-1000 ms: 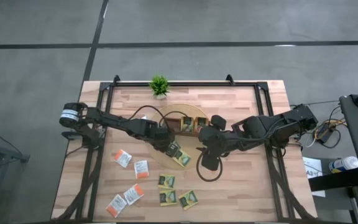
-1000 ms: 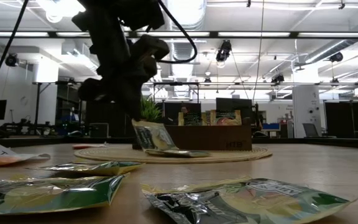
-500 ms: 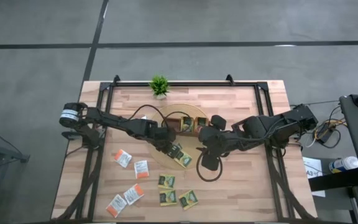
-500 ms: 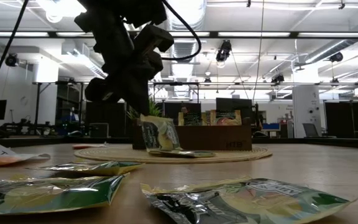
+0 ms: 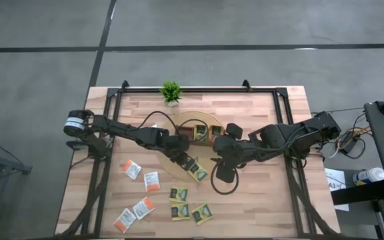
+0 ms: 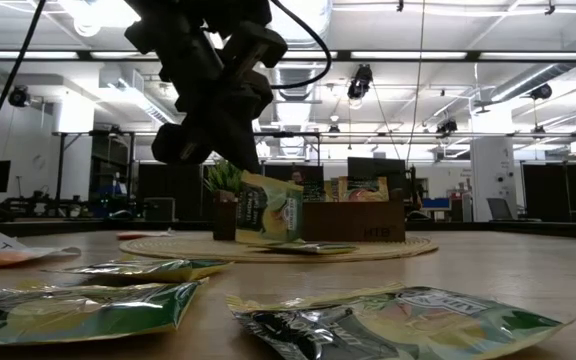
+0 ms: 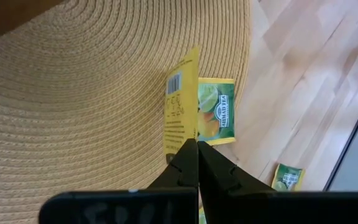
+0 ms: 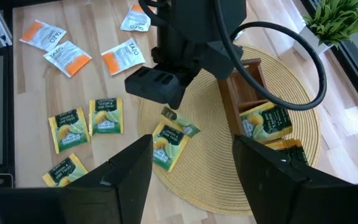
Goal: Pick & Place Tea
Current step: Put the yellow tea bag into the middle section of the wooden organizer
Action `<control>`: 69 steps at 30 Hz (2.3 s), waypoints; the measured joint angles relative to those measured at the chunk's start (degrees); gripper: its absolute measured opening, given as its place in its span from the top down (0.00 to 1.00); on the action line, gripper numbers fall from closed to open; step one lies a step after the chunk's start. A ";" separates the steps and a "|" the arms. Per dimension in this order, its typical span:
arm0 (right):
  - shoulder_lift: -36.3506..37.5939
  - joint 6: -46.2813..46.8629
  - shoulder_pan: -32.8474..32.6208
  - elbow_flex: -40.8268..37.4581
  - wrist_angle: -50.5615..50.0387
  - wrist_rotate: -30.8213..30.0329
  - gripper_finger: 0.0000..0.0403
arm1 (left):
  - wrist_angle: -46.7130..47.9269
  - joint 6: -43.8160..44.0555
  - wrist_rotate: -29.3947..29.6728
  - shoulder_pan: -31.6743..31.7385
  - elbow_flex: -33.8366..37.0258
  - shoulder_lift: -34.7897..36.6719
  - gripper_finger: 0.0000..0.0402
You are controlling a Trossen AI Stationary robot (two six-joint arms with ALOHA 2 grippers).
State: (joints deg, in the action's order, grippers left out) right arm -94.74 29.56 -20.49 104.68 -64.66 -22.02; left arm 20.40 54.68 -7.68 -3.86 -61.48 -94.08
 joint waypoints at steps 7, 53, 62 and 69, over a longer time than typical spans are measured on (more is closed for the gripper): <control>0.00 0.00 -0.01 0.00 0.00 0.00 0.46 | -0.02 -2.32 0.01 0.00 -0.01 -0.04 0.97; 0.00 0.00 0.02 0.00 0.09 0.00 0.46 | 3.62 -1.15 3.38 -2.12 0.17 -0.37 0.70; 0.00 0.02 0.02 0.00 0.17 0.00 0.46 | 3.64 -3.99 6.82 -2.05 -3.54 -0.31 0.70; 0.00 0.11 0.02 0.00 0.24 0.00 0.46 | 3.81 -5.74 8.22 -1.84 -3.51 -3.01 0.71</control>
State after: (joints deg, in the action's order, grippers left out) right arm -94.74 29.67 -20.47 104.68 -64.42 -22.02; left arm 24.22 48.93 0.55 -5.69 -64.99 -97.10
